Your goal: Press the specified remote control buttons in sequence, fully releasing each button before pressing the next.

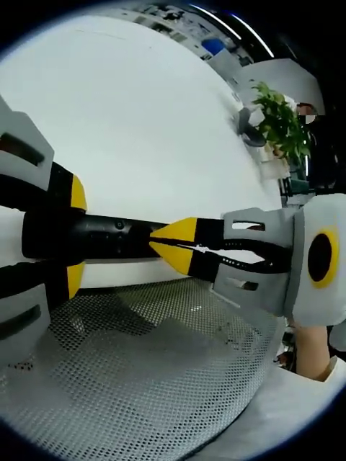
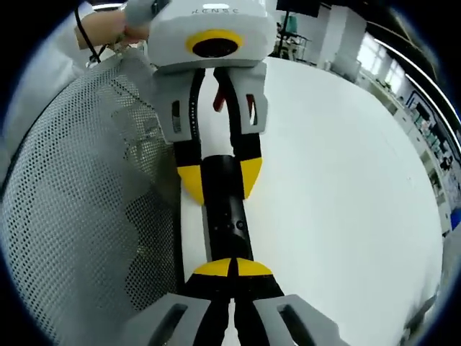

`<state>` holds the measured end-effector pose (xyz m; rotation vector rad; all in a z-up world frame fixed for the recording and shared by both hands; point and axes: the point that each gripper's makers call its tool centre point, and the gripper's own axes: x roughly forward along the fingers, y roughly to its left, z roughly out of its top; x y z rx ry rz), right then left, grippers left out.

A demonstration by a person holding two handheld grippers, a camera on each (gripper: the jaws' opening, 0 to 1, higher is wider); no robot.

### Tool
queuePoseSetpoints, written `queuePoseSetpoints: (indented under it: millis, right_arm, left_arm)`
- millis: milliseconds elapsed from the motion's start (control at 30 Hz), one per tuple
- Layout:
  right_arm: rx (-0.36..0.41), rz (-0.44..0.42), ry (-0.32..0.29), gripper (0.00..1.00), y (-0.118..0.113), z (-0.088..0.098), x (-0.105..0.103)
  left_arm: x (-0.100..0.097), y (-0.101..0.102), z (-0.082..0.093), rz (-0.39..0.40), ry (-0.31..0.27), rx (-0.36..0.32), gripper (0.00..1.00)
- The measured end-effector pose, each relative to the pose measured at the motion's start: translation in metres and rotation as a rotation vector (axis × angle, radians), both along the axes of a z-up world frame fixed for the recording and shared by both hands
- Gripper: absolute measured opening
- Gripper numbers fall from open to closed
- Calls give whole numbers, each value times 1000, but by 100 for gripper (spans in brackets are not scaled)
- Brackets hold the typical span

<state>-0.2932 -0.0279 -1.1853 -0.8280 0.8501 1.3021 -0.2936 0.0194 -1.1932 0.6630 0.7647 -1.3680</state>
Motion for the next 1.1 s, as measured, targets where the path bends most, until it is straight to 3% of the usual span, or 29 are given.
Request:
queuePoseSetpoints:
  millis: [200, 300, 600, 900, 1100]
  right_arm:
    - [117, -61, 4, 0, -1, 2, 1]
    - [136, -73, 0, 0, -1, 2, 0]
    - [110, -28, -3, 0, 5, 3, 1]
    - [46, 102, -46, 0, 12, -2, 0]
    - [5, 46, 4, 0, 13, -4, 2]
  left_arm:
    - [0, 0, 0, -6, -1, 3, 23]
    - [0, 0, 0, -4, -1, 1, 23]
    - [0, 0, 0, -10, 10, 17, 23]
    - [1, 1, 0, 0, 12, 10, 23]
    - [0, 1, 0, -10, -4, 1, 23]
